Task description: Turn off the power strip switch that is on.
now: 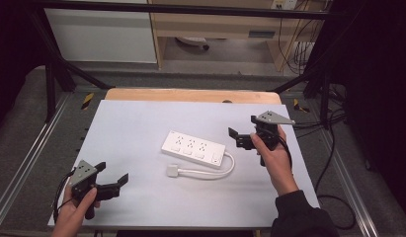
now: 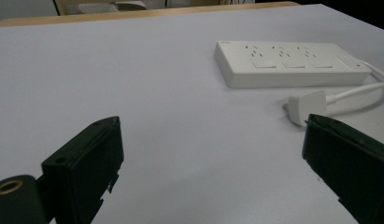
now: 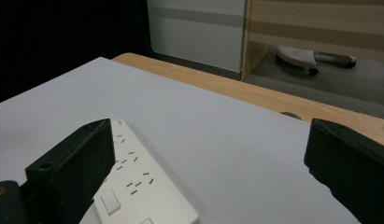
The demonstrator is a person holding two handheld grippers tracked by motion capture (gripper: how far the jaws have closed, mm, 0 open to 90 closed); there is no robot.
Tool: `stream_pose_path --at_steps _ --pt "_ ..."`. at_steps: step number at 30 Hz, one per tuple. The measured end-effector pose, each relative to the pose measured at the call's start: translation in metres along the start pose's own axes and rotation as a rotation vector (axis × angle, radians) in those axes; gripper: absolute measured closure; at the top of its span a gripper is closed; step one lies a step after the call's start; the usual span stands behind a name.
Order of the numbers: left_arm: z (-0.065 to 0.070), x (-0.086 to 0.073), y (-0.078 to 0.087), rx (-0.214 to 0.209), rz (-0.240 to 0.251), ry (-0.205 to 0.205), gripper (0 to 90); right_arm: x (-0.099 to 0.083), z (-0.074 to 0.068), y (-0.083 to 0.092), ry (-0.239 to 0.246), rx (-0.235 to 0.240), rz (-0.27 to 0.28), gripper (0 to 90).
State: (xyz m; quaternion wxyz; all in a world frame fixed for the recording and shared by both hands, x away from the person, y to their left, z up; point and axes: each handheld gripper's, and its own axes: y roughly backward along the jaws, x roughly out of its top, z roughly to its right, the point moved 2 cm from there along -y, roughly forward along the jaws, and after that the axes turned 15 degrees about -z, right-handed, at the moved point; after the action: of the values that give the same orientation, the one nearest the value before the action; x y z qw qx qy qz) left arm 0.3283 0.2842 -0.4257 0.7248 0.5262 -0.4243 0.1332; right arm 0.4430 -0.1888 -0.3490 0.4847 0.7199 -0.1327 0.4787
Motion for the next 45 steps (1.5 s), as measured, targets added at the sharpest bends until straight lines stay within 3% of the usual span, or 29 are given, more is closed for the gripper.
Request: stream_pose_path --at_steps 15,33,45 --pt "0.000 0.000 0.000 0.000 -0.002 -0.001 5.2 -0.020 0.016 0.025 -0.021 -0.021 0.051 2.2" --pt "0.000 0.000 0.000 -0.002 0.000 0.002 5.2 -0.053 0.033 0.048 -0.061 -0.063 0.069 2.1" --pt "0.000 0.000 0.000 -0.005 0.001 -0.004 5.2 -0.086 0.045 0.050 -0.078 -0.114 0.067 2.1"
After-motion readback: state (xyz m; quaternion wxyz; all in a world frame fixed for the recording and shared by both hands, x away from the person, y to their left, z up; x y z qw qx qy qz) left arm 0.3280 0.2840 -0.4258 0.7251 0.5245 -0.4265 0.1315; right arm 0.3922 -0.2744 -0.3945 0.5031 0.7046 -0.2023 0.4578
